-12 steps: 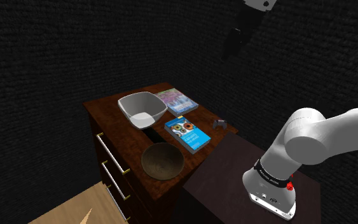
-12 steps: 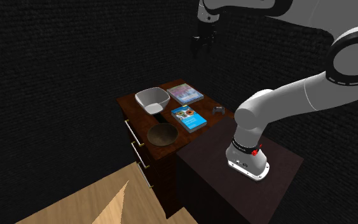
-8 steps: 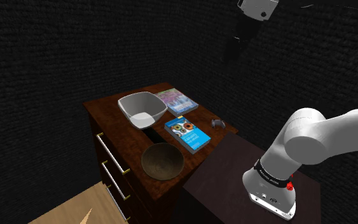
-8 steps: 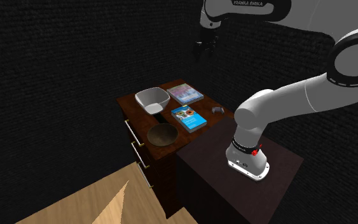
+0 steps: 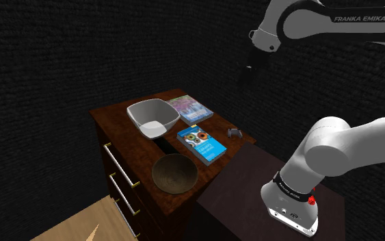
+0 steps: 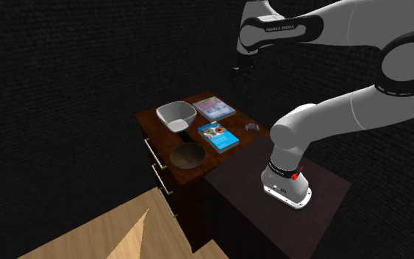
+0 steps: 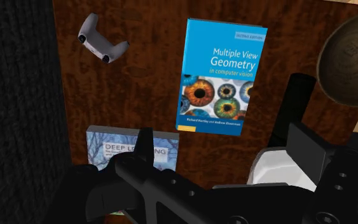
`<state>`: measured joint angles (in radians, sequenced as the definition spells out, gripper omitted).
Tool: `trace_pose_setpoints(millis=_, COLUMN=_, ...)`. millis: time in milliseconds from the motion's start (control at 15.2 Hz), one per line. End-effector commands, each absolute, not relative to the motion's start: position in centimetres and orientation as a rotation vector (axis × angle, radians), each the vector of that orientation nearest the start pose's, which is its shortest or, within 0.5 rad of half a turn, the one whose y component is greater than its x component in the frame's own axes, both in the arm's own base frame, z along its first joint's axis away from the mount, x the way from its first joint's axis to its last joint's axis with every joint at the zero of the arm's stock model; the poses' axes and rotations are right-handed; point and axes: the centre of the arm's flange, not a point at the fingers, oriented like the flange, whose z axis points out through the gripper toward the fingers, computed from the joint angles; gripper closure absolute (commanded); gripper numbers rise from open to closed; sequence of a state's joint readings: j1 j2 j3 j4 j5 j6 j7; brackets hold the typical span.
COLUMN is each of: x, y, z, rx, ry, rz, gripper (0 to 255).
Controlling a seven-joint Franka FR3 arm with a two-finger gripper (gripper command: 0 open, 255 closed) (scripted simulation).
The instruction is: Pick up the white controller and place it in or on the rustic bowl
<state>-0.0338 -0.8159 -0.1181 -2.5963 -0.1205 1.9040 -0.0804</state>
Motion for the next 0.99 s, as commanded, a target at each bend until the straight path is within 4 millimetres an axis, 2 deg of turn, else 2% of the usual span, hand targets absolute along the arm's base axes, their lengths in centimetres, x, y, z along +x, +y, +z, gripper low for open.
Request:
trace_pose_setpoints(millis=0, x=31.7, y=-7.3, z=49.1, rx=-3.175, ry=0.008, rz=-0.178, gripper=0)
trace_pose_setpoints(millis=924, x=32.0, y=-16.8, z=33.1, rx=-3.15, ry=-0.006, rz=-0.098, gripper=0)
